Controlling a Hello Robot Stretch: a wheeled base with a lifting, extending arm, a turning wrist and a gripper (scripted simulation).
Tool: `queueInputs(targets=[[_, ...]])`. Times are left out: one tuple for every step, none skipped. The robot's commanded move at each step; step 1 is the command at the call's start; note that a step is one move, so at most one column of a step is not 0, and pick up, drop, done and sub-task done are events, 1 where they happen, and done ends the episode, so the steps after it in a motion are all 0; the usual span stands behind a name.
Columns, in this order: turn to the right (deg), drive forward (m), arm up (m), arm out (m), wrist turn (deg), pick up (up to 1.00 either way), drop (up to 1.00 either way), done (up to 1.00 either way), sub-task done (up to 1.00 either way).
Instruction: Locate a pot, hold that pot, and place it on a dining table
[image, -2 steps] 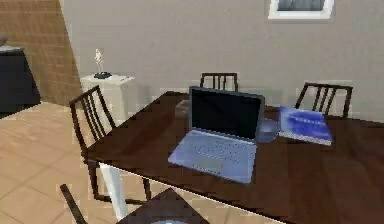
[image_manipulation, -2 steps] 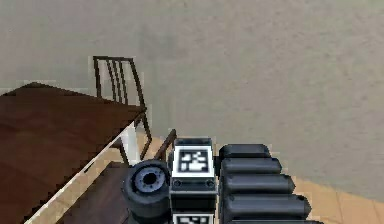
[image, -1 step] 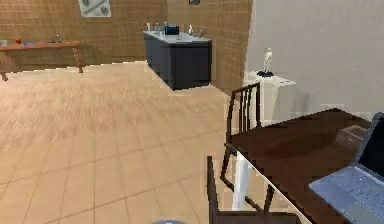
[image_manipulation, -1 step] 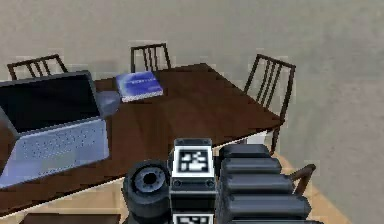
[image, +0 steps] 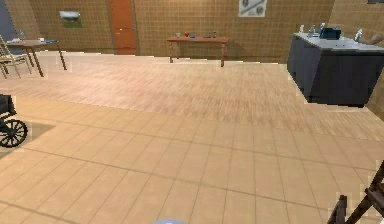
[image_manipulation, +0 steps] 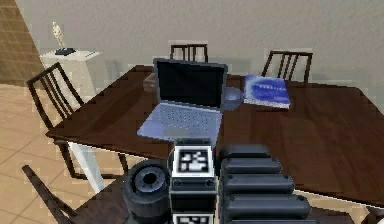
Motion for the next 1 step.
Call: queueInputs(targets=[[0.0, 0.0, 0.0, 0.48, 0.0, 0.0, 0.0, 0.0, 0.0]])
